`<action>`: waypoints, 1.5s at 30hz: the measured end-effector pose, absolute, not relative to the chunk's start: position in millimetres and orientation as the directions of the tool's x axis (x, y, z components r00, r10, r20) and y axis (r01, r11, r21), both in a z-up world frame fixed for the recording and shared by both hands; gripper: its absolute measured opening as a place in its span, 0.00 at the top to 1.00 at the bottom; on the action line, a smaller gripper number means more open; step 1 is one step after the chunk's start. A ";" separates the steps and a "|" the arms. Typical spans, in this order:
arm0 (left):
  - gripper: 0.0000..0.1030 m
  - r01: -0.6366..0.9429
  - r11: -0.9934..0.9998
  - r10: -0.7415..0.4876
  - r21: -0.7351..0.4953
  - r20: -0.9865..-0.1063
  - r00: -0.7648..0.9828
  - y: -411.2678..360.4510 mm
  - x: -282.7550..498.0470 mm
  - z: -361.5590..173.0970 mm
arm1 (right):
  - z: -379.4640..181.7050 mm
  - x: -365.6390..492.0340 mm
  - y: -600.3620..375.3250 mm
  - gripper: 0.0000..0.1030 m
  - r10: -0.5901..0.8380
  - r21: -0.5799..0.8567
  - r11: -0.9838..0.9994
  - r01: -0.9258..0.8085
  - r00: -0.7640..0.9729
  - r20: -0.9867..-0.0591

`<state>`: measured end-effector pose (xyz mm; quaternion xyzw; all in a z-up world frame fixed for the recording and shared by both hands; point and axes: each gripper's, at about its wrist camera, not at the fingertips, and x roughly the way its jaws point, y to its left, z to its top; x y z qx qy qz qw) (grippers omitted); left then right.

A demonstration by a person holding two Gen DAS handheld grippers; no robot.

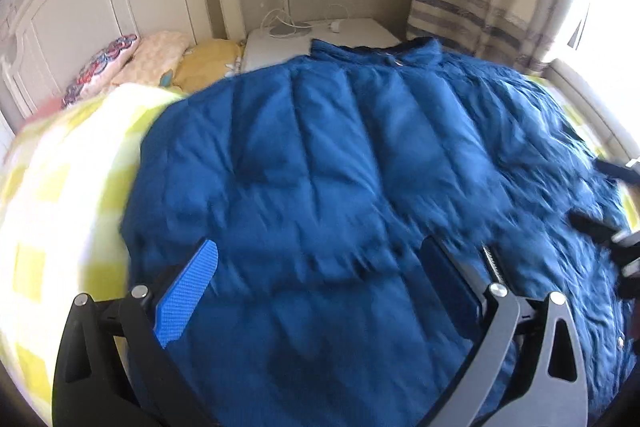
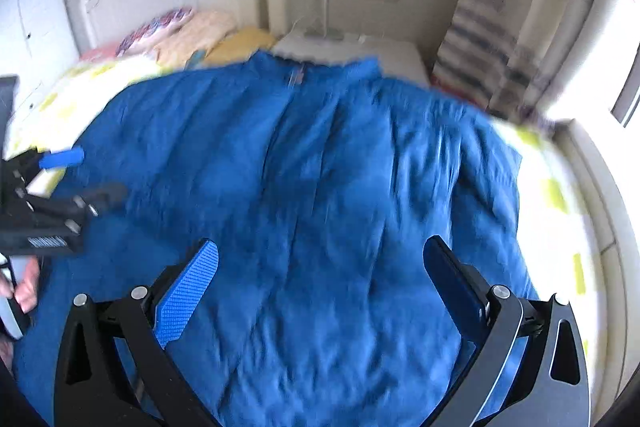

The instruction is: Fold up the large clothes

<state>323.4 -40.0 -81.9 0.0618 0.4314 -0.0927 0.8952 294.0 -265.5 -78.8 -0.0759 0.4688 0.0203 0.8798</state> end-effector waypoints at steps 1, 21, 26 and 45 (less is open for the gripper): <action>0.02 0.221 0.974 -0.092 0.052 -0.800 0.593 -44.5 318.9 -94.3 | -95.3 295.1 -265.6 0.05 -0.058 -0.137 0.984 -0.114 0.520 -0.852; 0.02 0.151 0.986 -0.147 -0.063 -0.744 0.651 24.9 238.3 -85.2 | -59.8 181.4 -280.1 0.04 0.030 -0.012 0.998 -0.064 0.617 -0.787; 0.02 0.265 0.954 -0.055 0.143 -0.781 0.622 -28.6 217.4 -110.3 | -97.5 168.2 -233.9 0.04 -0.002 -0.120 0.977 -0.177 0.554 -0.832; 0.02 0.351 0.928 -0.131 0.121 -0.778 0.615 -41.0 142.4 -107.8 | -95.9 103.8 -213.1 0.04 0.091 -0.089 0.951 -0.297 0.543 -0.835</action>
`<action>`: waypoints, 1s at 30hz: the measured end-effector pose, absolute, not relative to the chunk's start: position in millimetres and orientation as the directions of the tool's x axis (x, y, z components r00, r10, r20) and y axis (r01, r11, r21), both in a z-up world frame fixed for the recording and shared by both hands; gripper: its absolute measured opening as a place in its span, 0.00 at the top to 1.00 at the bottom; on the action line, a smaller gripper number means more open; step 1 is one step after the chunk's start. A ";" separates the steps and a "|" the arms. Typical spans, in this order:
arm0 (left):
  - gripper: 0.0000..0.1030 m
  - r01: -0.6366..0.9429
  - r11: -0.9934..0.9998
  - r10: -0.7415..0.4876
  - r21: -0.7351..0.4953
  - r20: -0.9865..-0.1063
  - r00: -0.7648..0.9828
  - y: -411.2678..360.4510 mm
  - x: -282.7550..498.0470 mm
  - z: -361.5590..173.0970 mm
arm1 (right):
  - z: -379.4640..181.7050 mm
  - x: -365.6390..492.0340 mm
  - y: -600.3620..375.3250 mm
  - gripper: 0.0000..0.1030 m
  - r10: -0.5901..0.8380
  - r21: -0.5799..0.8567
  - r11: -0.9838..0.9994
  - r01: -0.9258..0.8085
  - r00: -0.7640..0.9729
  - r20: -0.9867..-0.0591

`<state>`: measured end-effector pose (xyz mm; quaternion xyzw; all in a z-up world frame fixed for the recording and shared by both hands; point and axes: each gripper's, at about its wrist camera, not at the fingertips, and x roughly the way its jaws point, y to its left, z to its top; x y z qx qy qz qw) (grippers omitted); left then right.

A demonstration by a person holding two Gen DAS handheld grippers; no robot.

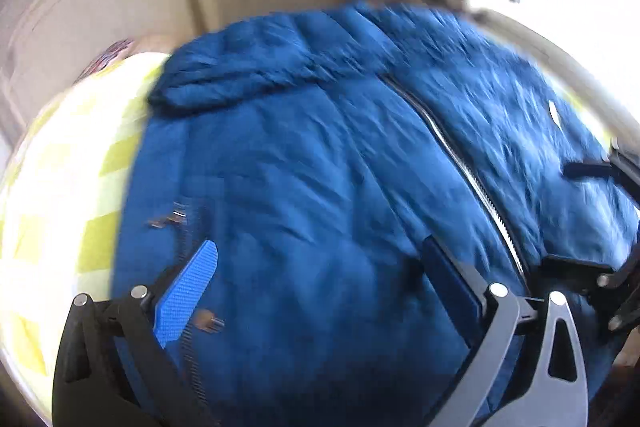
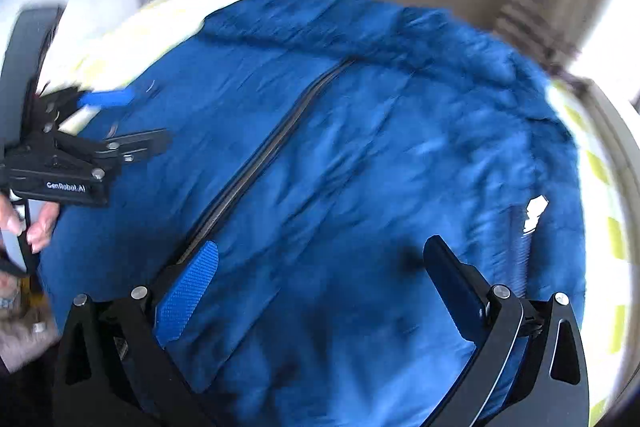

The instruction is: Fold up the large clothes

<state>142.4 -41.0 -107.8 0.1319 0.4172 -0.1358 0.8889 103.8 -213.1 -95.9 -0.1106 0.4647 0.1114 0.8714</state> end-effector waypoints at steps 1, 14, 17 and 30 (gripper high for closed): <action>0.02 0.356 0.921 -0.107 0.157 -0.778 0.619 -45.2 141.2 -114.4 | -97.1 103.0 -215.3 0.04 0.106 -0.071 0.954 -0.292 0.548 -0.830; 0.02 0.234 0.972 -0.143 -0.007 -0.808 0.571 32.4 125.6 -112.0 | -88.2 50.0 -245.2 0.05 0.092 -0.075 0.961 -0.265 0.568 -0.818; 0.02 0.245 0.970 -0.159 0.002 -0.754 0.638 27.0 102.4 -93.4 | -73.5 40.4 -237.7 0.05 0.099 -0.089 0.957 -0.275 0.601 -0.793; 0.02 0.371 0.921 -0.161 0.118 -0.752 0.639 -12.1 63.4 -110.5 | -85.7 0.0 -227.1 0.05 0.044 -0.166 0.946 -0.278 0.619 -0.784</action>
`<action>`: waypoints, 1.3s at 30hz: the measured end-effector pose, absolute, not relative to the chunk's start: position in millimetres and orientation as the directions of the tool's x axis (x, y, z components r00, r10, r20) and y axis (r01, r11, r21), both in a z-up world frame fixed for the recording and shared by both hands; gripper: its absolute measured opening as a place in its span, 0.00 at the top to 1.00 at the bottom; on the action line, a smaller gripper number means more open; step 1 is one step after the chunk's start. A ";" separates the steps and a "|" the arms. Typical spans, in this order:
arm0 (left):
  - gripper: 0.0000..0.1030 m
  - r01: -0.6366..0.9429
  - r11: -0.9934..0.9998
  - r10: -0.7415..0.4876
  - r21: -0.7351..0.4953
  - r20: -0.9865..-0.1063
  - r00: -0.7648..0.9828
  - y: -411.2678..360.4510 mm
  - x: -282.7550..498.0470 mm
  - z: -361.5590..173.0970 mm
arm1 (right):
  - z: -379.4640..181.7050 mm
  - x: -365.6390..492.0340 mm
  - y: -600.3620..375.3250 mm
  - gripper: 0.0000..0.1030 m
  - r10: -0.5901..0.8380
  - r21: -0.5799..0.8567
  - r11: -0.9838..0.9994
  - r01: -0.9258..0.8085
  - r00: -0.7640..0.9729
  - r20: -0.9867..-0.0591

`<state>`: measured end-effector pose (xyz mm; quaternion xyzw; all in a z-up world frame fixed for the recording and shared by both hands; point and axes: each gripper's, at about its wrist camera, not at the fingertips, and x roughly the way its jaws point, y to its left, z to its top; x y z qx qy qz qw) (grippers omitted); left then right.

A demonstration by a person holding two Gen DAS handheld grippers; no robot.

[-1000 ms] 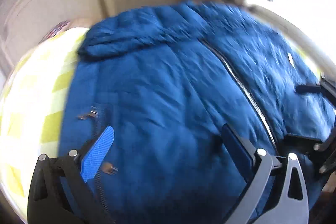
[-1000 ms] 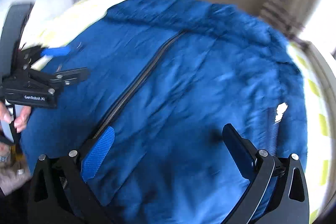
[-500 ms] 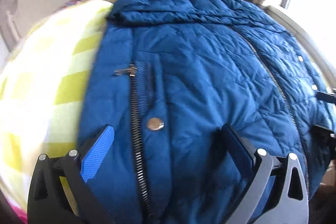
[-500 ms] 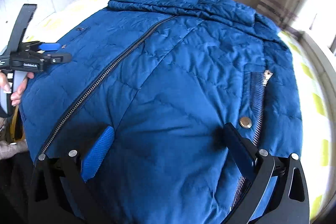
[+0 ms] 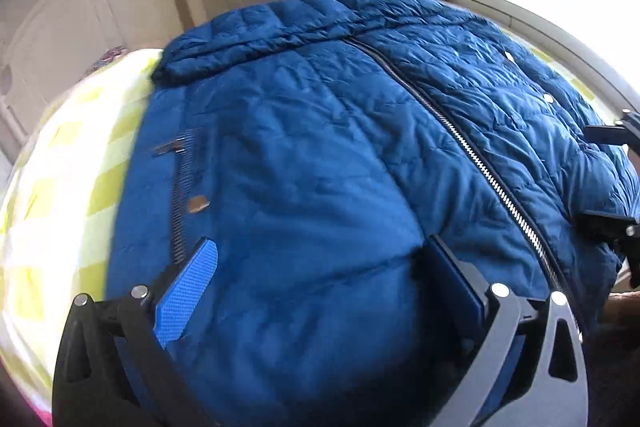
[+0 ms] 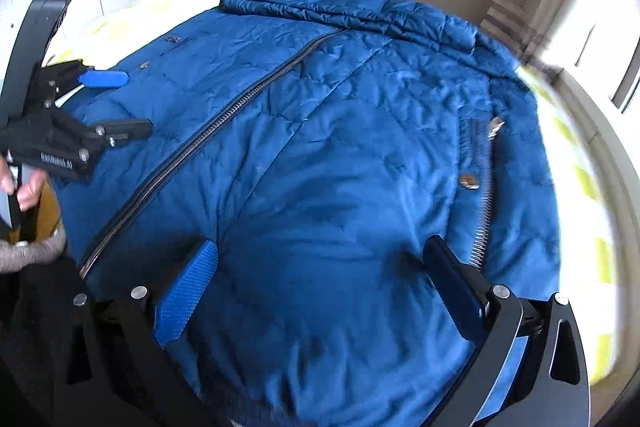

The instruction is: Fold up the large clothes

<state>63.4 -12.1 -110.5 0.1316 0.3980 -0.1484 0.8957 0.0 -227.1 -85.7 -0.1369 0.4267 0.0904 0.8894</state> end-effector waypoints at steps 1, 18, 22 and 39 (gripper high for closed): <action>0.02 0.364 0.923 -0.152 0.126 -0.748 0.646 -7.3 58.4 -111.0 | -84.8 -6.7 -227.8 0.05 0.044 -0.175 0.944 -0.281 0.629 -0.776; 0.02 0.175 0.981 -0.178 -0.079 -0.715 0.676 115.5 22.4 -97.6 | -84.3 -66.9 -368.4 0.05 0.061 0.145 0.987 0.075 0.657 -0.751; 0.02 0.194 0.970 -0.239 -0.149 -0.742 0.626 121.3 24.0 -117.2 | -95.9 -72.8 -358.7 0.04 0.031 0.094 0.994 0.063 0.646 -0.762; 0.04 0.249 0.959 -0.262 -0.133 -0.751 0.607 96.7 25.3 -120.4 | -97.6 -73.5 -339.5 0.17 0.040 0.056 0.998 -0.001 0.708 -0.705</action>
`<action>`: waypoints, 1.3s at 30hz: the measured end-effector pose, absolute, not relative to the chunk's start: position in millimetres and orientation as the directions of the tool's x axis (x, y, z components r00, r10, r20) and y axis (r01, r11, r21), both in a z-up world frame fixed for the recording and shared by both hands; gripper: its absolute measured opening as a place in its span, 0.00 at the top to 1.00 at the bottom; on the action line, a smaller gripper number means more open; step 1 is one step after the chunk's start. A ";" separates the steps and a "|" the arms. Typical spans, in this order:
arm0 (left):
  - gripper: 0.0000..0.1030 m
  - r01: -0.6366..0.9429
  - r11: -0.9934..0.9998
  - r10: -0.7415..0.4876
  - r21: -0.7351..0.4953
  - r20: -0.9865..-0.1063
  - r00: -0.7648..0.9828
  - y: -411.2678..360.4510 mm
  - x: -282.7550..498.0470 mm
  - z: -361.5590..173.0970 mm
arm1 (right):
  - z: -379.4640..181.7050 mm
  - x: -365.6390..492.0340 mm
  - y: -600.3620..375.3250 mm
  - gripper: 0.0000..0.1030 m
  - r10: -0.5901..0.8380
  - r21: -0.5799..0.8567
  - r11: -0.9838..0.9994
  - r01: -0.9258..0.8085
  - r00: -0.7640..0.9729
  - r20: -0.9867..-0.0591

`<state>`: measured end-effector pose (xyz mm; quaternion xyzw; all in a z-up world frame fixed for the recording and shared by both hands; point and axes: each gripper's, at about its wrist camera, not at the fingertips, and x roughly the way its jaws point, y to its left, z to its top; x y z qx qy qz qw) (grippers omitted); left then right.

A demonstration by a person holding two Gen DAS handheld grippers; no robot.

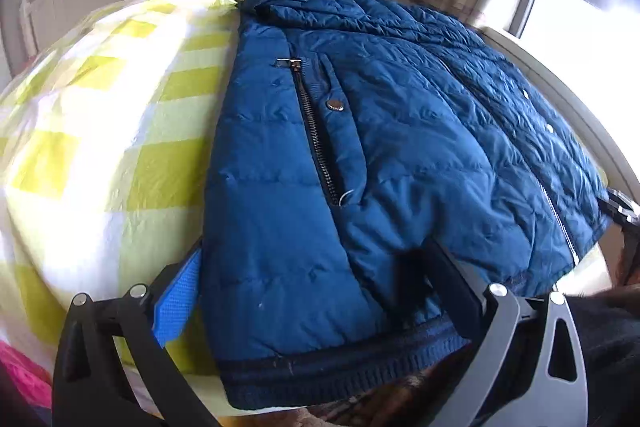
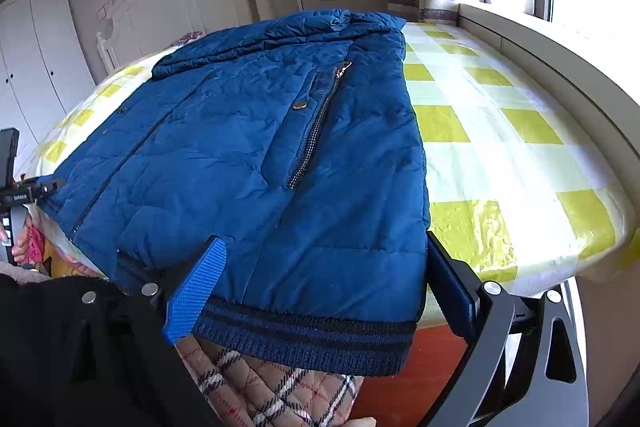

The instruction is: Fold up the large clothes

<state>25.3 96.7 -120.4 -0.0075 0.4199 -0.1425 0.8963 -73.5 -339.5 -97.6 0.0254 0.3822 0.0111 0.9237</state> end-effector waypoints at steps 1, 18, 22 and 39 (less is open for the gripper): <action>0.12 0.250 0.960 -0.260 -0.129 -0.745 0.615 95.3 24.7 -119.6 | -96.4 -73.0 -336.1 0.24 0.018 0.035 0.999 0.010 0.707 -0.707; 0.84 0.345 0.781 -0.582 -0.521 -0.405 0.705 159.0 -41.7 -39.8 | -25.8 -134.7 -349.9 0.78 0.411 0.426 0.876 -0.225 0.810 -0.418; 0.84 0.449 0.681 -0.650 -0.578 -0.196 0.735 186.8 -85.5 10.6 | 38.6 -172.2 -348.6 0.78 0.455 0.413 0.847 -0.333 0.857 -0.241; 0.28 -0.049 0.732 -0.454 -0.679 -0.540 0.709 196.6 202.7 -16.6 | -15.1 139.8 -399.1 0.19 0.232 0.510 0.844 0.166 0.745 -0.626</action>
